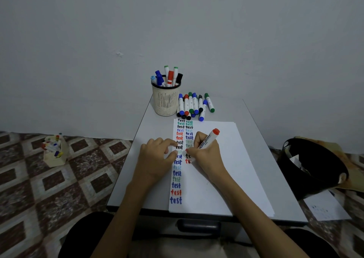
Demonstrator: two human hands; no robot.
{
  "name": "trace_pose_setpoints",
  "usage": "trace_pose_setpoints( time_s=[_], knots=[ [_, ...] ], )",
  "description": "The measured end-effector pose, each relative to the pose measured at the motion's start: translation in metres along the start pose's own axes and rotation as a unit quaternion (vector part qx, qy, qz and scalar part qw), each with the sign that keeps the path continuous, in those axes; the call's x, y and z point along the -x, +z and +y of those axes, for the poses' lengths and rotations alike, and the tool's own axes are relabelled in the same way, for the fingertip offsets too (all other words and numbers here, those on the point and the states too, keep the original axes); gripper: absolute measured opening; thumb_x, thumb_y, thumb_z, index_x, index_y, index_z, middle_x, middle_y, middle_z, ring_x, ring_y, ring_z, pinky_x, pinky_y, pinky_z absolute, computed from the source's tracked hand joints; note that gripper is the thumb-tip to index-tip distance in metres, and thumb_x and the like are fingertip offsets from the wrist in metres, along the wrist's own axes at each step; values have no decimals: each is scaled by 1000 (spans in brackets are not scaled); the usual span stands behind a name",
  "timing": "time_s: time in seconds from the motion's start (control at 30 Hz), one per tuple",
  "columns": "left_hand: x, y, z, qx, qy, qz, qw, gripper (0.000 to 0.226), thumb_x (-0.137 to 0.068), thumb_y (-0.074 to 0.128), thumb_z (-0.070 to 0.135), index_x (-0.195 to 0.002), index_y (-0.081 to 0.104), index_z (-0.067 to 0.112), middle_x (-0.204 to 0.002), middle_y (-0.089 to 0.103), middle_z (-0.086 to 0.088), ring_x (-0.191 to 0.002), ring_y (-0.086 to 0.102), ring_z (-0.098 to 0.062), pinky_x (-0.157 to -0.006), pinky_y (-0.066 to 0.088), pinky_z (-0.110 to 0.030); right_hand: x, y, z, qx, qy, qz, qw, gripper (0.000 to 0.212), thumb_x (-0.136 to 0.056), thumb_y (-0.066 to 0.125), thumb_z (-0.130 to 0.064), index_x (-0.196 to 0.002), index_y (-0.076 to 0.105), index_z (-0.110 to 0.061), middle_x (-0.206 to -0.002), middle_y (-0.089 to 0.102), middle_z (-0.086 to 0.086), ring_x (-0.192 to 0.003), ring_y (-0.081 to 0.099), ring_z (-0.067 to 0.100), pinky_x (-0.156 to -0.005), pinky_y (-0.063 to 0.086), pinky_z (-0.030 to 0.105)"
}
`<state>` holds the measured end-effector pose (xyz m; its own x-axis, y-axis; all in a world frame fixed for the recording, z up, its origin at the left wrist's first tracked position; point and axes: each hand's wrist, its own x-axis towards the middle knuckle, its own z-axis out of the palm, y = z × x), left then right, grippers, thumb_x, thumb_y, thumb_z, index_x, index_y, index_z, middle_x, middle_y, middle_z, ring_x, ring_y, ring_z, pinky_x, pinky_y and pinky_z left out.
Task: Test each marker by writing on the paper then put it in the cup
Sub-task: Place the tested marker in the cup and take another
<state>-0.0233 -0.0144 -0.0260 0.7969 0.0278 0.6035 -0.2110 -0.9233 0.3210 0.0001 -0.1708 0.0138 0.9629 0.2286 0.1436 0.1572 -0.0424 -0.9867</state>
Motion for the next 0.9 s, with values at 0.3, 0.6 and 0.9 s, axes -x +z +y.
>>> trace_pose_setpoints(
  time_s=[0.3,0.6,0.9],
  knots=[
    [-1,-4,3,14,-12,-6,1000,36,-81,43,45,-89,66,18,-64,56,3,-60,48,-14,-60,33,-26,0,-1,-1,27,0,24,999,35,-81,64,10,-65,40,-10,-73,63,-4,-79,68,15,-59,56,21],
    [0,-6,4,28,-32,-19,999,37,-80,42,47,-90,65,20,-65,50,7,-63,45,-11,-62,31,-27,0,-2,0,-20,14,41,999,31,-82,62,11,-68,41,-7,-78,67,3,-80,72,17,-57,57,24],
    [0,-5,4,31,-27,-22,999,34,-80,45,45,-88,65,19,-64,52,5,-61,47,-14,-58,40,-31,0,-1,3,41,0,43,998,32,-86,58,8,-69,41,-13,-86,67,7,-78,71,21,-64,60,36]
  ],
)
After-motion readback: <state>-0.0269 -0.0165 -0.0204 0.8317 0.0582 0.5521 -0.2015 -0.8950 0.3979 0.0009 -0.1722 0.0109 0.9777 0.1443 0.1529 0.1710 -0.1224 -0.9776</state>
